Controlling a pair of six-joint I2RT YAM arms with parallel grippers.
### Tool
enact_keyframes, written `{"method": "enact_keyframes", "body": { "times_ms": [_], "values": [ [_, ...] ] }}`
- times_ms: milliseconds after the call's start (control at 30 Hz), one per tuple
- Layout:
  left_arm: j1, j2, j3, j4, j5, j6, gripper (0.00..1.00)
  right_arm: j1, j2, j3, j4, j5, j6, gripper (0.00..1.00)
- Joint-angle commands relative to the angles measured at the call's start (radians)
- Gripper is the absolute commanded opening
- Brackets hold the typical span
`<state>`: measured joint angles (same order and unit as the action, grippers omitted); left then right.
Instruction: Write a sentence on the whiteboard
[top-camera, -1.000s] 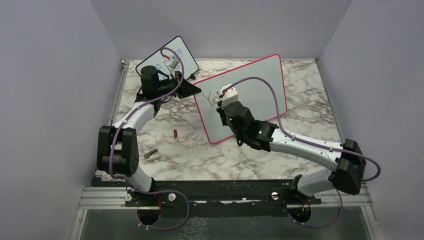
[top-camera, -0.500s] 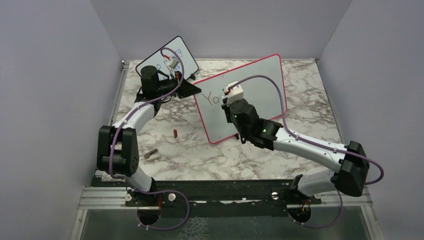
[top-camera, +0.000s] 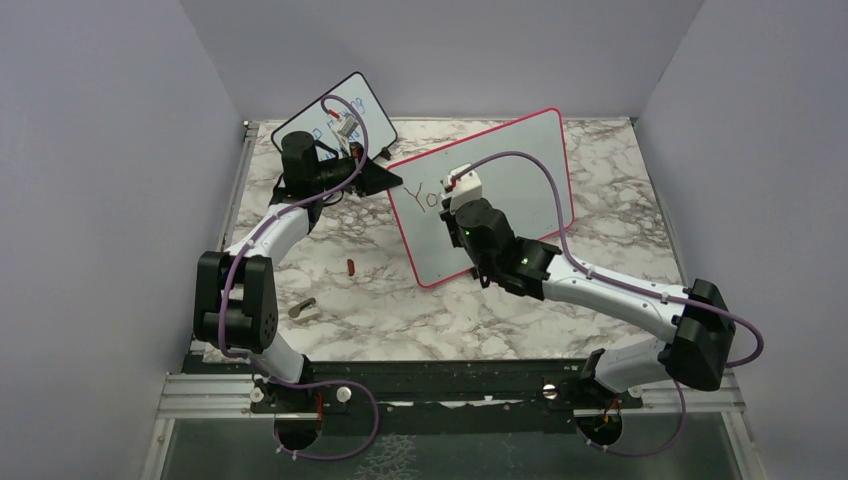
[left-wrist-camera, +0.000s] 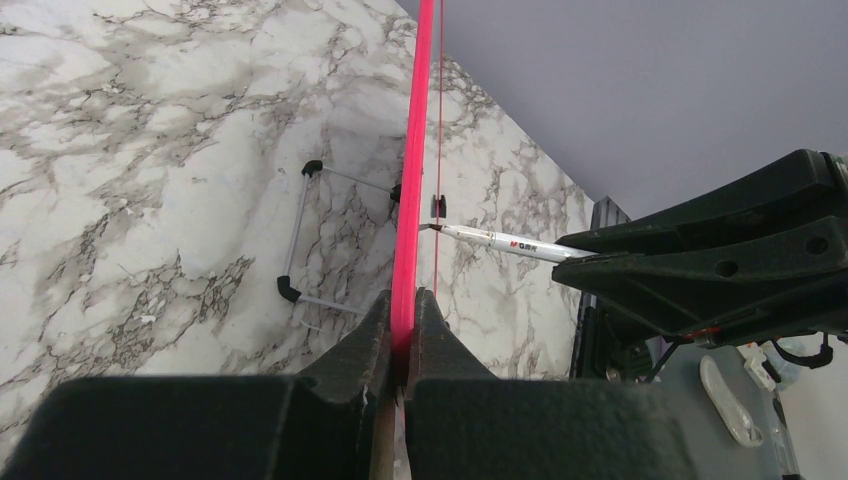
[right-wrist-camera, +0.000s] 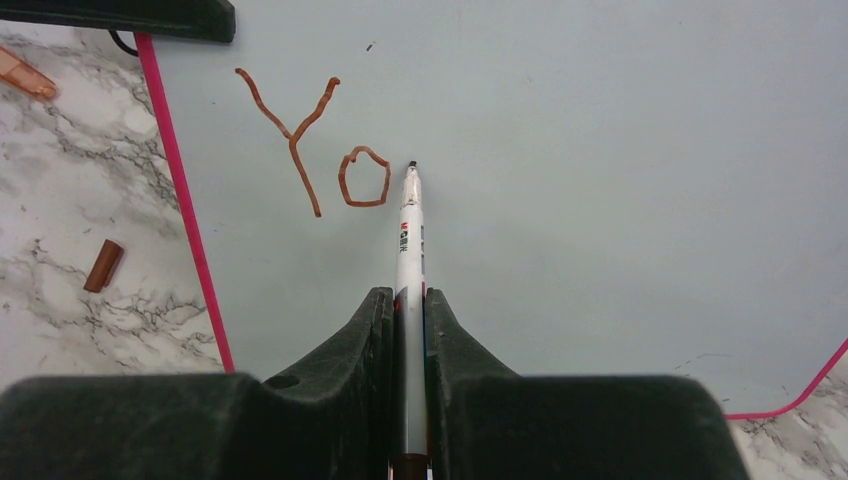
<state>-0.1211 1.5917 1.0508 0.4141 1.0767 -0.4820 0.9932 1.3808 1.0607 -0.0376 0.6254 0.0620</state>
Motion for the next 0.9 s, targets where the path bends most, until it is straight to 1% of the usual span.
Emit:
{"method": "enact_keyframes", "body": {
  "times_ms": [0, 100, 300, 667, 867],
  "values": [
    [-0.015, 0.028, 0.006, -0.026, 0.031, 0.019, 0.0, -0.004, 0.013, 0.017, 0.029, -0.021, -0.012, 0.01],
    [-0.015, 0.028, 0.006, -0.026, 0.032, 0.019, 0.0, -0.004, 0.013, 0.021, 0.059, -0.024, -0.017, 0.01],
    [-0.015, 0.028, 0.007, -0.026, 0.032, 0.019, 0.0, -0.004, 0.019, 0.024, 0.063, -0.022, -0.019, 0.01],
    [-0.015, 0.029, 0.008, -0.026, 0.033, 0.018, 0.0, -0.004, 0.011, 0.004, 0.039, 0.011, -0.012, 0.01],
    [-0.015, 0.03, 0.008, -0.026, 0.033, 0.018, 0.0, -0.004, -0.002, -0.019, -0.006, 0.006, 0.002, 0.01]
  ]
}}
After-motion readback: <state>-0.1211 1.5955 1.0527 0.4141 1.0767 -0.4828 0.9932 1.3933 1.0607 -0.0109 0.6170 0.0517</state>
